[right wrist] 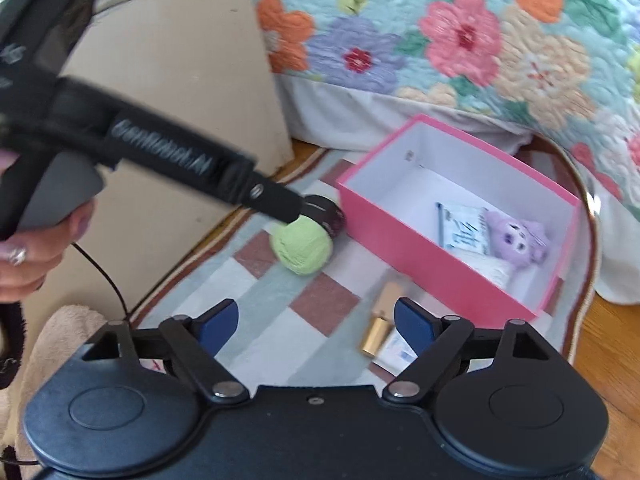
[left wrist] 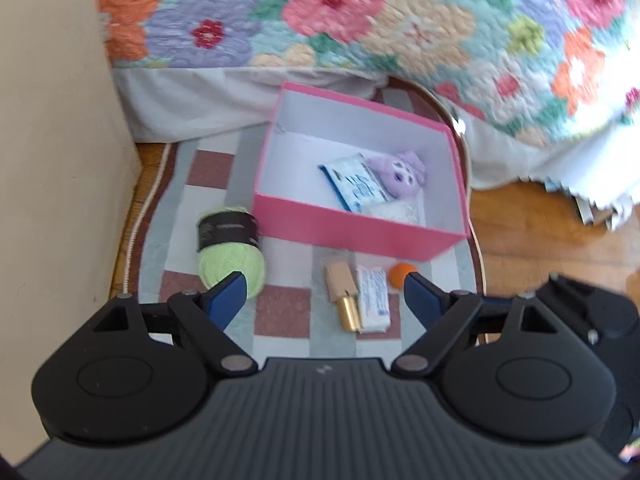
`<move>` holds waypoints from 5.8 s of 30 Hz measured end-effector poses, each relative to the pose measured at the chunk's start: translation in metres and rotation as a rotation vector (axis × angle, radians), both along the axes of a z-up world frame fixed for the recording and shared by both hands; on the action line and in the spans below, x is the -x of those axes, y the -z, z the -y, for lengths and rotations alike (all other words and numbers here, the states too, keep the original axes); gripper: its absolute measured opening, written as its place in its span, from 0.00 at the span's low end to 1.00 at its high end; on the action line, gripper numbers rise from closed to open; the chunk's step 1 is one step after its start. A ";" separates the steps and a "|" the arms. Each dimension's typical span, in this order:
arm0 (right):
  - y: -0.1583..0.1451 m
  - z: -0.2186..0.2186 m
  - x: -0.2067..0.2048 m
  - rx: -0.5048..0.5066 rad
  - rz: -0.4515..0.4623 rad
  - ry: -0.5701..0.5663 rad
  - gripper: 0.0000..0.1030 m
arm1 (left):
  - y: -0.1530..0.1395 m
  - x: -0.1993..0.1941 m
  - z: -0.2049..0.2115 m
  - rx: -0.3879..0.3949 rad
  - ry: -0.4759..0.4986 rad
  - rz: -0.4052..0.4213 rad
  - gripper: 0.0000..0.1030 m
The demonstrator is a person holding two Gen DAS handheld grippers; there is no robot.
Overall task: Organize objects
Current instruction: 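Move the left tool toward the green yarn ball, then close the left gripper on the green yarn ball and lift, then carry the yarn ball with the left gripper into the pink box, then open the left gripper to release the yarn ball and withdraw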
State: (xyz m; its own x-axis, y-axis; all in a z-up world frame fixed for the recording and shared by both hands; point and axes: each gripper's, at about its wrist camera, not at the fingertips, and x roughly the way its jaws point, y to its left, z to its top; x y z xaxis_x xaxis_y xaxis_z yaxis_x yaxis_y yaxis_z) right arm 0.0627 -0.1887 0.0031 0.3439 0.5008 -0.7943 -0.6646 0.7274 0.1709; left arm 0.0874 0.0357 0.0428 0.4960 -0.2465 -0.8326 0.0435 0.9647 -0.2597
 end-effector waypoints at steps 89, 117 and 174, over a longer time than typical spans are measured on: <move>-0.005 -0.021 -0.029 -0.077 0.219 0.083 0.55 | -0.016 -0.012 0.035 0.053 0.106 0.132 0.56; 0.141 -0.035 -0.215 -0.170 -0.160 0.199 0.54 | 0.146 -0.208 0.041 -0.051 0.006 -0.115 0.50; -0.008 0.014 -0.047 -0.066 0.145 0.155 0.61 | 0.015 -0.073 0.025 -0.171 0.081 -0.040 0.61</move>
State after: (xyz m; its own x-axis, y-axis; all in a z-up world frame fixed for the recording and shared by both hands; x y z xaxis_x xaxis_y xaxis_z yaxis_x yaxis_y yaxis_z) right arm 0.1097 -0.2031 0.0106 0.5291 0.4824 -0.6981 -0.5671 0.8130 0.1321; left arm 0.1600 0.0104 0.0274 0.4455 -0.1373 -0.8847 0.1159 0.9887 -0.0950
